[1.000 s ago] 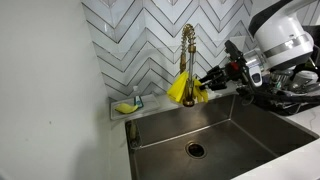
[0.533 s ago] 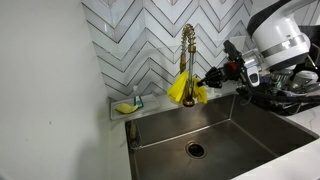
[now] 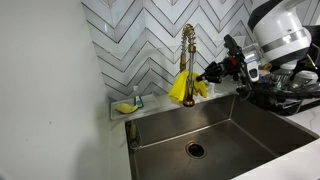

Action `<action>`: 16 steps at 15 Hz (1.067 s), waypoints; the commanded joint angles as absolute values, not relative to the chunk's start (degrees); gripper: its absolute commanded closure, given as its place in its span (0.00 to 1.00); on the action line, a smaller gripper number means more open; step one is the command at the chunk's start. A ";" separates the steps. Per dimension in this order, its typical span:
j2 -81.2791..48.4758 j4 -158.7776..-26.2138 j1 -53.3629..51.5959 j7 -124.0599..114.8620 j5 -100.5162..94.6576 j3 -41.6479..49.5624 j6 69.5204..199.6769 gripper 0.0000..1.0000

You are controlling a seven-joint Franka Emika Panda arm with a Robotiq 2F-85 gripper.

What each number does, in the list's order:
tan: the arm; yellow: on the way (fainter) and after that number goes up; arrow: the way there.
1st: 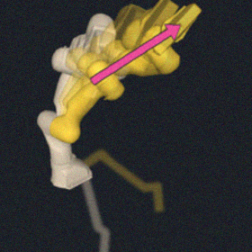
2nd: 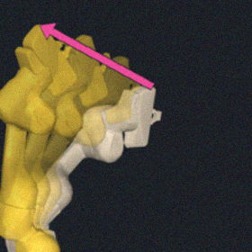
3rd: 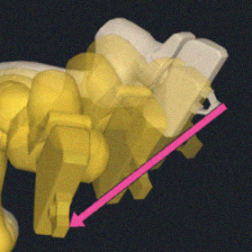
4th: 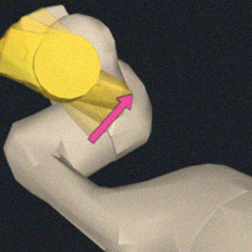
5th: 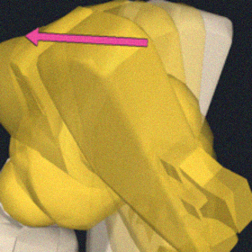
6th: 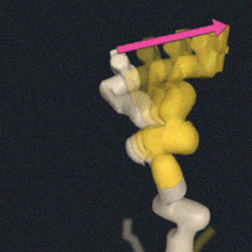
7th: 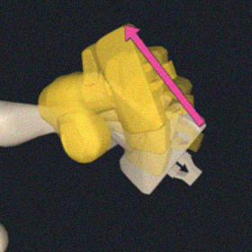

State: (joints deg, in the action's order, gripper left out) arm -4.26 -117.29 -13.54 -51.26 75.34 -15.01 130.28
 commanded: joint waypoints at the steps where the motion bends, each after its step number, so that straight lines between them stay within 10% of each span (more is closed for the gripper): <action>1: -1.95 -117.35 -13.69 -50.04 76.78 -14.29 130.07 1.00; 16: 2.35 -115.46 -13.19 -44.66 81.69 -13.69 131.08 1.00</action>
